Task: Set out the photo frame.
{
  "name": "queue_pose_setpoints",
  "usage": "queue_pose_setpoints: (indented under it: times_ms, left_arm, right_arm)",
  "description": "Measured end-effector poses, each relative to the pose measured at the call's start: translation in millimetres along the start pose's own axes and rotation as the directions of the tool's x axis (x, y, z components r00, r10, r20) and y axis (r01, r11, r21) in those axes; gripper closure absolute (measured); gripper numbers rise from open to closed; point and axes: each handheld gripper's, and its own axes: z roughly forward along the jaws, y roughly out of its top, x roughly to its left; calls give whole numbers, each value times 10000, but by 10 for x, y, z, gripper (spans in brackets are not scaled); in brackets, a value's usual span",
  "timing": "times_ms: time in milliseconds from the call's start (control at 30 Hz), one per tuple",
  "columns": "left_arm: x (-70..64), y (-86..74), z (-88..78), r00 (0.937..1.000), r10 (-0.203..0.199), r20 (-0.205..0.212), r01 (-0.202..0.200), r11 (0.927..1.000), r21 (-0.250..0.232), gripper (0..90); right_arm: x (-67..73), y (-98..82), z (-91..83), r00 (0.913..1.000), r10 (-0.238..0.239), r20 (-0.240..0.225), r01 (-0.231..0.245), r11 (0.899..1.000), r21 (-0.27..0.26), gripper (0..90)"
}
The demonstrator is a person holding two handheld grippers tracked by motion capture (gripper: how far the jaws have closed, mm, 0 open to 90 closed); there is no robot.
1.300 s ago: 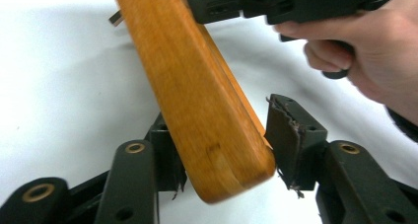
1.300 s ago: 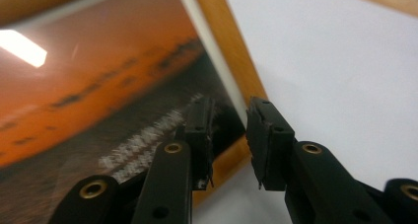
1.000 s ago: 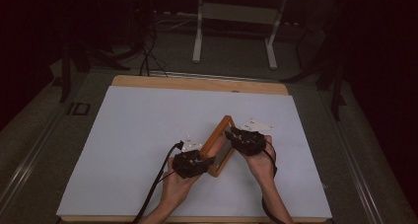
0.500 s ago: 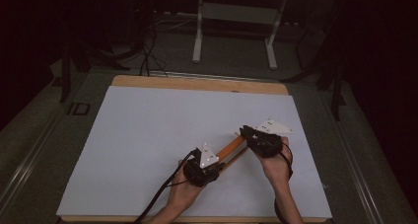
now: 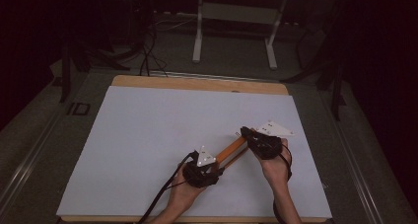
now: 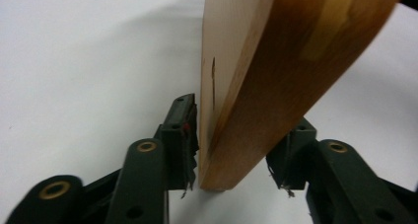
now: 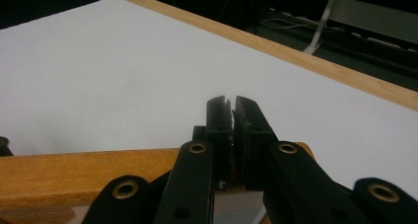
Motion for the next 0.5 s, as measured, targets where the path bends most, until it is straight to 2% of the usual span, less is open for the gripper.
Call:
queue_pose_setpoints:
  times_ms: [133,233,367,500]
  left_arm:
    - [28,17,5,9999,106,-18,-106,9999,-40,663]
    - [44,34,-3,9988,483,-86,-482,9988,114,685]
    - [97,74,-25,9993,318,191,-323,9992,235,693]
    - [153,126,-97,9986,380,367,-391,9988,295,694]
  right_arm:
    - [-8,12,3,10000,-32,-63,32,10000,66,838]
    - [-8,21,4,9998,-72,-161,73,10000,33,835]
    - [7,52,3,9996,-218,-192,220,9997,77,807]
    - [-1,60,-4,9996,-239,-159,240,9997,54,763]
